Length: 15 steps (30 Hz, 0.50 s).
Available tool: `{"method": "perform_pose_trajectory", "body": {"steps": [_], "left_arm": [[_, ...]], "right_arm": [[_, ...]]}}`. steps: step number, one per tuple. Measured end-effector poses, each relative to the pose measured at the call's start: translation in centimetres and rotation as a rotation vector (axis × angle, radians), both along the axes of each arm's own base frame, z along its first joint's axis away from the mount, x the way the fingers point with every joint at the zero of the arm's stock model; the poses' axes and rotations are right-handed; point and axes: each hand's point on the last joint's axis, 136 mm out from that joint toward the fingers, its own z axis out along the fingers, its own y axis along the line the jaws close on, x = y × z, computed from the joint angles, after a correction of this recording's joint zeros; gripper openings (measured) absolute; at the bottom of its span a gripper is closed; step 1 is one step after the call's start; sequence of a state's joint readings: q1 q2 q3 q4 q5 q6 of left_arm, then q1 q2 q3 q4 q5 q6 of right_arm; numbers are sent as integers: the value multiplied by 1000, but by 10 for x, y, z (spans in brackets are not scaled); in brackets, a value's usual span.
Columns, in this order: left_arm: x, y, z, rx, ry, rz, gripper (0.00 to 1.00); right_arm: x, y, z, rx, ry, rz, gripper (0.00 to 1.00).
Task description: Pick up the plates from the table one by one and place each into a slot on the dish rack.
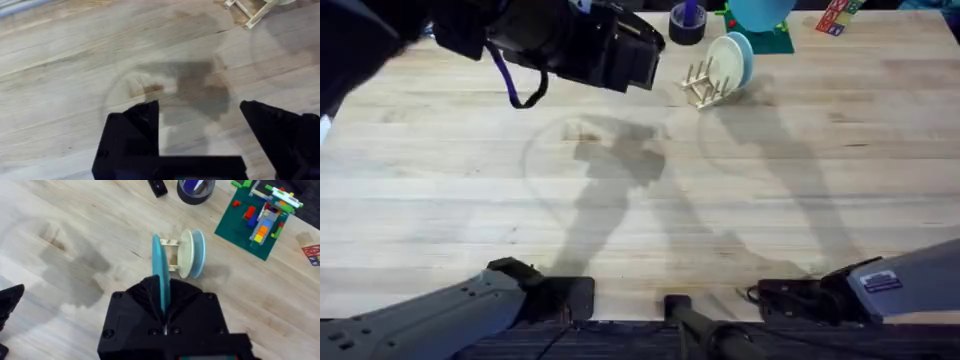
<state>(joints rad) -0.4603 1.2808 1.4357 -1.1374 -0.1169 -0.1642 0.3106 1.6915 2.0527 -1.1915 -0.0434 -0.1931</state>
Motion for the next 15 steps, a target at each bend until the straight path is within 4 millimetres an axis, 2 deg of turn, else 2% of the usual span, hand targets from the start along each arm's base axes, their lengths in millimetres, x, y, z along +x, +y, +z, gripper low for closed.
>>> {"method": "perform_pose_trajectory", "body": {"steps": [15], "left_arm": [[0,0,0,0,0,0,993]], "right_arm": [[22,8,-43,-43,95,13,29]]}}
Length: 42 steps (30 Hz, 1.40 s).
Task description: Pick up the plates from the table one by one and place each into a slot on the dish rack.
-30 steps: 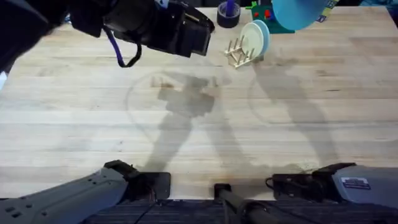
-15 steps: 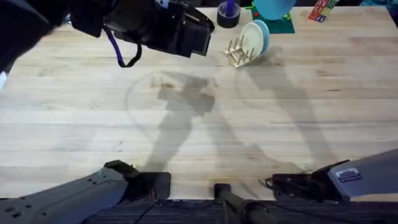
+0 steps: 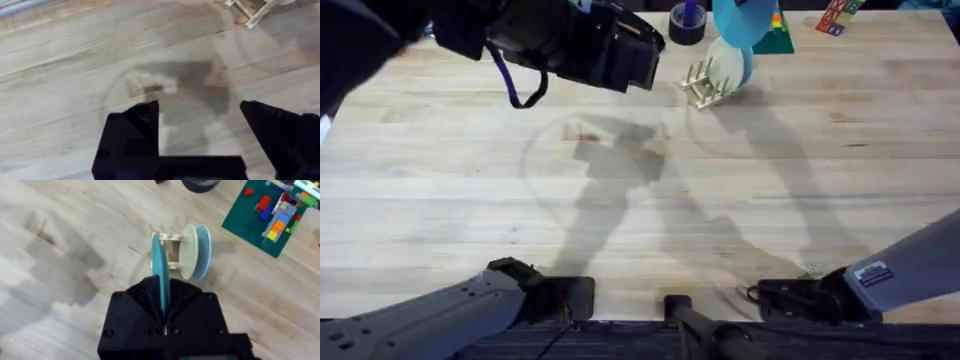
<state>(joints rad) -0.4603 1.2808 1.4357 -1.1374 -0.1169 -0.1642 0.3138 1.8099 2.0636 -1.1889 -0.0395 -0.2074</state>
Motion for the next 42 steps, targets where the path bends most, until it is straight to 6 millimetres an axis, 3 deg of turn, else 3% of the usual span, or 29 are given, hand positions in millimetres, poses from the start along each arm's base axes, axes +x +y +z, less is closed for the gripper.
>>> {"method": "perform_pose_trajectory", "body": {"steps": [15,42], "left_arm": [[0,0,0,0,0,0,993],[0,0,0,0,0,0,993]], "right_arm": [[19,4,-51,-39,108,-1,30],[31,-10,-49,-100,59,-71,30]]}}
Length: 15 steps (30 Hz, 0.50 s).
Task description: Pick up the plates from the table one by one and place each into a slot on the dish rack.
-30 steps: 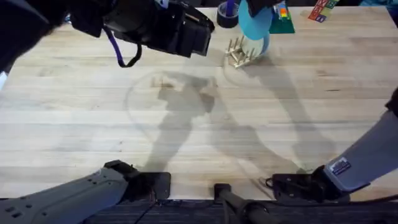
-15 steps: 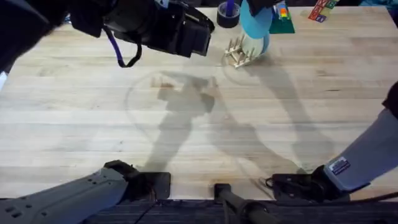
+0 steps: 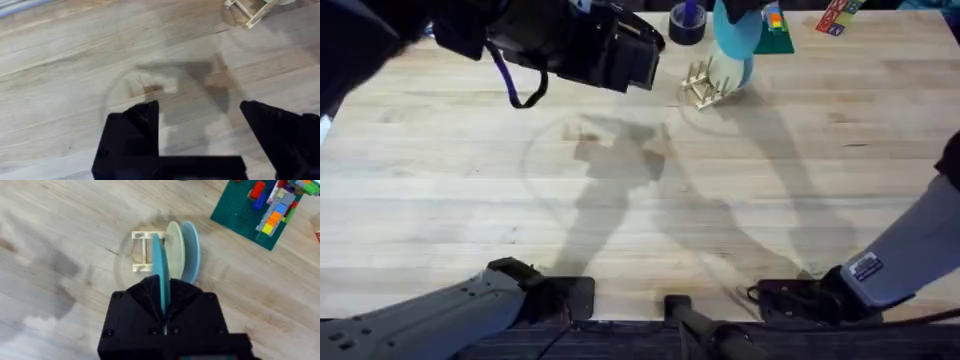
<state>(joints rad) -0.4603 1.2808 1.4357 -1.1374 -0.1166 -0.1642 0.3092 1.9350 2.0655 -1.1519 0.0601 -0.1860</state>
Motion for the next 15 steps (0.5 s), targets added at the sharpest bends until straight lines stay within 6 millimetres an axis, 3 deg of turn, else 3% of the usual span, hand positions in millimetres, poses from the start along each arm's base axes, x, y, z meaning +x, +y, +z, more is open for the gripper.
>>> {"method": "perform_pose_trajectory", "body": {"steps": [15], "left_arm": [[0,0,0,0,0,0,993]], "right_arm": [[5,1,-8,-4,6,-6,30]]}}
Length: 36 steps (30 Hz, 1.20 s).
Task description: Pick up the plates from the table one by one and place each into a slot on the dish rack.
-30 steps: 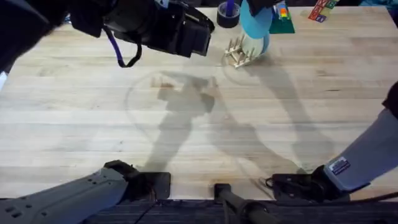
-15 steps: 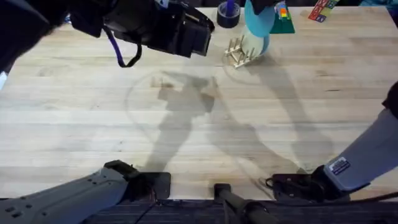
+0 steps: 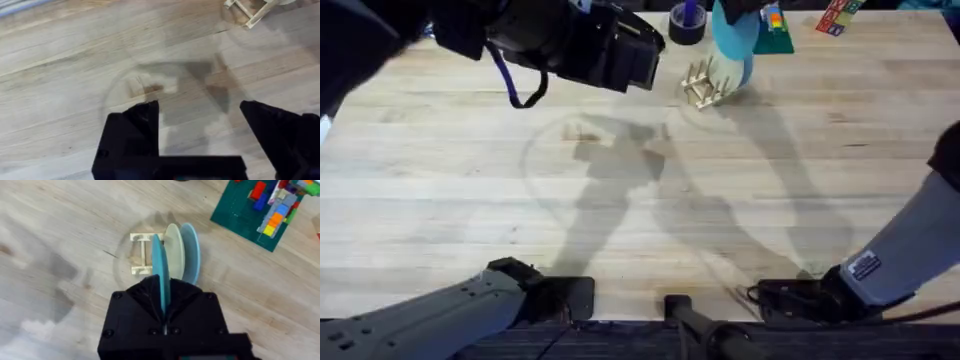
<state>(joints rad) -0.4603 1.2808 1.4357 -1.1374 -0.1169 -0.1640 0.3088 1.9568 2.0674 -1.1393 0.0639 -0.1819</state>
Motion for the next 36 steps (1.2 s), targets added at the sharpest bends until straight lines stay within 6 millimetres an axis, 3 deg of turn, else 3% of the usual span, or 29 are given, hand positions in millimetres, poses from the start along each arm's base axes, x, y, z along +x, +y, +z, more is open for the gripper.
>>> {"method": "perform_pose_trajectory", "body": {"steps": [10,21,30,36], "left_arm": [[0,0,0,0,0,0,993],[0,0,0,0,0,0,993],[0,0,0,0,0,0,993],[0,0,0,0,0,0,993]], "right_arm": [[10,3,-37,-27,67,12,30],[17,-5,-40,-1,69,15,27],[20,-8,-65,-3,126,14,30],[21,-7,-69,-4,133,22,31]]}}
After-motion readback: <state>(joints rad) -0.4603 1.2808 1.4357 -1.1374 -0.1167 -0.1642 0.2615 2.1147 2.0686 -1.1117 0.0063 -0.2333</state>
